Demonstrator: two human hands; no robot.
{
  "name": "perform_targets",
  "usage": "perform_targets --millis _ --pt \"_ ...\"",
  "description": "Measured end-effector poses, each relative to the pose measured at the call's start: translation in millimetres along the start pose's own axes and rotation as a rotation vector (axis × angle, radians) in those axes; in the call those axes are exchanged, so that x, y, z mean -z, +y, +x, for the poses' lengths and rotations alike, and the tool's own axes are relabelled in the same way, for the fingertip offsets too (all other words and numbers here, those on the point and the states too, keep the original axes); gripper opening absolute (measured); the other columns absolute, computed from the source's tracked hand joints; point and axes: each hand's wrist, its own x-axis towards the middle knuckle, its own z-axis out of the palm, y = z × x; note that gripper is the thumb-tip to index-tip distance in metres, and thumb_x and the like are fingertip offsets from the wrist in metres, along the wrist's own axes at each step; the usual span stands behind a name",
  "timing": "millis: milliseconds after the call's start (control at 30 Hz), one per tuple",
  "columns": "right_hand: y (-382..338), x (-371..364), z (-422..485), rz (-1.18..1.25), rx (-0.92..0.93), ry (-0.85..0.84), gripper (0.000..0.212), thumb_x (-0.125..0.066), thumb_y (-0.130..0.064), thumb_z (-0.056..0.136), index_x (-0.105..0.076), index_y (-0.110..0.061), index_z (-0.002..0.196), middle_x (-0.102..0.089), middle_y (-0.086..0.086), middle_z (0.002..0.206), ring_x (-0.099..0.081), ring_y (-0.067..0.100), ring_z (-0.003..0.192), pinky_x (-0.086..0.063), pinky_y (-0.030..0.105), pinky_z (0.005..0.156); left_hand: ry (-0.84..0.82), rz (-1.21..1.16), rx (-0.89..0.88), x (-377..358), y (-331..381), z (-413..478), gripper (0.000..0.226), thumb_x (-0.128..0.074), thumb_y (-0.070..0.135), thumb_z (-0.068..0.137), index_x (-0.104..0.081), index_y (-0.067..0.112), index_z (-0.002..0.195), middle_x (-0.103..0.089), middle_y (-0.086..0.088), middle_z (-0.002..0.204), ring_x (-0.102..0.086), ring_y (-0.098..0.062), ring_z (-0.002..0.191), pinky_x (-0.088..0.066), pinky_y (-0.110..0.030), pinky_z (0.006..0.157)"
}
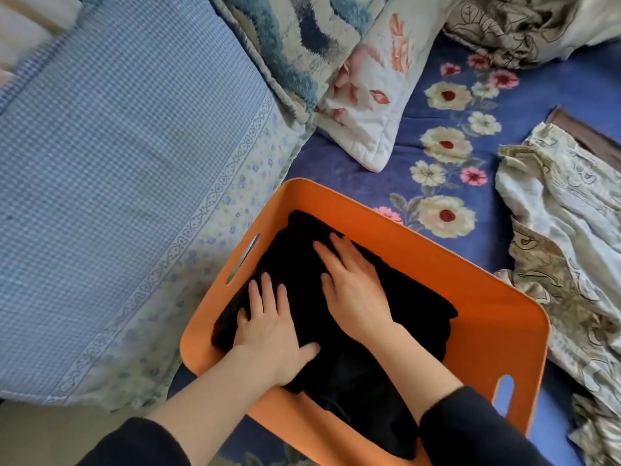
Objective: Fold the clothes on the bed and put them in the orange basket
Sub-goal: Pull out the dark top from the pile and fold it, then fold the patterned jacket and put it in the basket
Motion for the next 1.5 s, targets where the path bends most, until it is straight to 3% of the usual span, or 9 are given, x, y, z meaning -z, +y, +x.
perform_targets --millis 133,300,533,700,867,1067,1167,1367,1500 --pt "18 -22 31 -0.254 0.299 -0.260 0.053 -0.026 -0.037 0.101 -0.011 -0.038 0.152 -0.002 -0.003 0.162 0.012 0.019 0.148 0.009 0.038 0.119 -0.162 0.031 0.079 -13 3 14 0.130 -0.050 0.079 0.075 0.035 0.007 0.142 0.040 -0.021 0.147 0.034 -0.039 0.138 0.005 -0.053 0.116" --pt "40 -45 42 -0.433 0.279 -0.397 0.064 0.007 -0.052 0.089 0.004 -0.039 0.152 0.010 -0.003 0.162 0.028 0.015 0.141 0.022 0.036 0.113 -0.222 0.077 0.128 -23 8 35 0.141 -0.055 0.084 0.065 0.038 0.008 0.139 0.041 -0.020 0.147 0.036 -0.038 0.137 0.011 -0.054 0.114" --pt "45 -73 44 -0.447 0.245 -0.321 0.054 -0.016 -0.044 0.099 -0.021 -0.034 0.151 -0.022 0.002 0.159 -0.001 0.019 0.146 0.002 0.040 0.117 -0.252 0.094 0.141 -37 1 59 0.144 -0.056 0.086 0.061 0.041 0.012 0.137 0.043 -0.017 0.147 0.037 -0.036 0.137 0.013 -0.053 0.114" --pt "37 -64 45 -0.433 0.229 -0.432 0.053 -0.011 -0.043 0.102 0.007 -0.036 0.152 0.013 0.000 0.162 0.022 0.020 0.146 0.016 0.040 0.117 -0.251 0.117 0.149 -40 0 64 0.145 -0.055 0.087 0.060 0.042 0.011 0.136 0.043 -0.017 0.147 0.035 -0.036 0.138 0.011 -0.053 0.114" --pt "25 -8 23 -0.279 0.143 -0.535 0.060 -0.034 -0.035 0.102 -0.007 -0.028 0.155 0.000 0.004 0.163 0.004 0.022 0.149 -0.001 0.035 0.119 -0.214 -0.007 0.140 -24 -1 47 0.141 -0.064 0.078 0.064 0.030 0.013 0.146 0.028 -0.016 0.155 0.023 -0.035 0.144 0.003 -0.053 0.117" --pt "34 98 -53 -0.282 0.132 -0.203 0.047 -0.042 -0.025 0.099 -0.038 -0.015 0.145 -0.036 0.007 0.152 -0.031 0.025 0.141 -0.030 0.036 0.111 0.414 -0.438 0.039 18 62 -4 0.061 -0.055 0.031 0.092 -0.031 0.014 0.145 -0.037 -0.011 0.145 -0.032 -0.029 0.134 -0.036 -0.042 0.103" --pt "66 151 -103 -0.266 0.145 0.004 0.032 -0.056 -0.018 0.084 -0.063 -0.006 0.114 -0.062 0.012 0.122 -0.057 0.031 0.118 -0.051 0.041 0.088 0.698 -0.526 -0.105 33 120 -37 0.039 -0.053 0.020 0.091 -0.048 0.017 0.130 -0.048 -0.003 0.132 -0.042 -0.021 0.123 -0.040 -0.031 0.089" --pt "183 228 -235 -0.273 -0.103 0.046 0.036 -0.054 -0.022 0.075 -0.065 -0.009 0.107 -0.066 0.008 0.109 -0.063 0.031 0.102 -0.056 0.041 0.076 0.858 -0.451 -0.474 11 280 -88 0.033 -0.051 0.007 0.081 -0.060 0.007 0.113 -0.059 -0.010 0.116 -0.049 -0.030 0.110 -0.036 -0.035 0.092" --pt "268 243 -331 -0.287 -0.271 -0.088 0.040 -0.057 -0.024 0.079 -0.061 -0.010 0.116 -0.062 0.009 0.116 -0.059 0.032 0.109 -0.053 0.043 0.084 0.699 -0.371 -0.513 -56 387 -109 0.029 -0.051 0.009 0.081 -0.058 0.010 0.110 -0.055 -0.005 0.116 -0.045 -0.026 0.115 -0.038 -0.036 0.089"
